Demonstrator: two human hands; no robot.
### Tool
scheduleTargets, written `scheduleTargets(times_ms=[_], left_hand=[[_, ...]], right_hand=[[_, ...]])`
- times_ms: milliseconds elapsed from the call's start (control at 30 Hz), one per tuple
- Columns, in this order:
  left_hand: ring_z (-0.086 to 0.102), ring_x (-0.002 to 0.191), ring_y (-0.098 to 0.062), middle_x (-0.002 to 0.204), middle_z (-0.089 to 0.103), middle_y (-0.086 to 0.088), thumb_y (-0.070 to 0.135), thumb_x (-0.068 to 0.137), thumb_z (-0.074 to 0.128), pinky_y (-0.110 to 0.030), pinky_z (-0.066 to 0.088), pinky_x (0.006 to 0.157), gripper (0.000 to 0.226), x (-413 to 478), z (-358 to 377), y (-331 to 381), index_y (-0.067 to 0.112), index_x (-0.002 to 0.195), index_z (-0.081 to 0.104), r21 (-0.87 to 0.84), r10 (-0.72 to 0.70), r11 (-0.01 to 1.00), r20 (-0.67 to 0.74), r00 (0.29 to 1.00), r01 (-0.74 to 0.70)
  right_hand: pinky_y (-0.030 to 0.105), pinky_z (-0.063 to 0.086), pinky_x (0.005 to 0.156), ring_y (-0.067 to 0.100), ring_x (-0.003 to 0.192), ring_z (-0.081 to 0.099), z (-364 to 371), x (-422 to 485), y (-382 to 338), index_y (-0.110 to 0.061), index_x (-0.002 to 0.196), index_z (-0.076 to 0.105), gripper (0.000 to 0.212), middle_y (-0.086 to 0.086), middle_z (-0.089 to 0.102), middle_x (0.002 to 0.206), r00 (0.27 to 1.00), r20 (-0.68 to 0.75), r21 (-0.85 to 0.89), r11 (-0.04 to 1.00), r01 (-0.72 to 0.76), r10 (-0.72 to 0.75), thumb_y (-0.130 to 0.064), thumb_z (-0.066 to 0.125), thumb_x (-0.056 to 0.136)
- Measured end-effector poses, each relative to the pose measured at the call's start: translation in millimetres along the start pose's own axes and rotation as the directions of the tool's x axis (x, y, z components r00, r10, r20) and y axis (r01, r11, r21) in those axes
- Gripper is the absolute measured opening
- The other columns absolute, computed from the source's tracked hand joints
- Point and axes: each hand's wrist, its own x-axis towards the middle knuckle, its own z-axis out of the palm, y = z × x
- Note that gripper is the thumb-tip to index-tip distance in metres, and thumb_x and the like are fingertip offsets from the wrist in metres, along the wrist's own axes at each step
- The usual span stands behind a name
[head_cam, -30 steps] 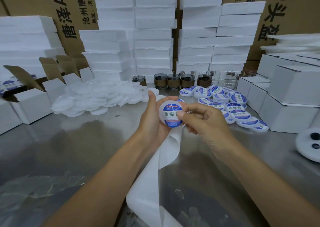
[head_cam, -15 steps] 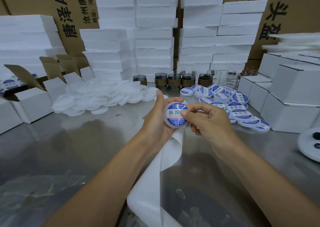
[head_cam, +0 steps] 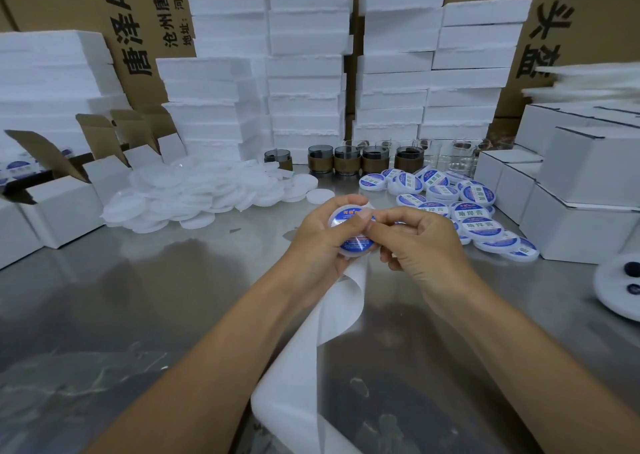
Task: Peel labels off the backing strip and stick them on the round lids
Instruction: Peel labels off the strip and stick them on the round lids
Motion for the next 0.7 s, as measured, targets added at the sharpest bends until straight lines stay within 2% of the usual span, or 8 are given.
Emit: scheduleTargets(times_ms=[333,700], left_hand=[[0.066,0.081,-0.019,0.093,0.066,-0.013,0.004,0.092,0.05,-0.029,0.056,0.078,0.012,-1.1,2.1,2.1,0.011,0.096,0.058,-0.001,-0.007,1.0,0.011,1.0,0.007],[0.065,0.081,-0.021,0.098,0.062,-0.016,0.0,0.094,0.046,-0.027,0.058,0.073,0.016,-1.7,3.8,2.7,0.01,0.095,0.058,-0.007,0.002,1.0,0.005,1.0,-0.002]], right_hand=[[0.012,0.039,0.041,0.003,0.038,0.046,0.3,-1.6,-2.1,-0.015,0.077,0.07,0.003,-0.008,0.059,0.045,1.0,-0.014,-0.001,1.0,-0.028,0.028,-0.013,0.072,0.078],[0.013,0.041,0.042,0.005,0.039,0.047,1.9,-1.4,-2.5,-0.018,0.072,0.07,0.01,-0.004,0.061,0.048,0.999,-0.03,0.013,0.999,-0.033,0.034,-0.017,0.068,0.081]])
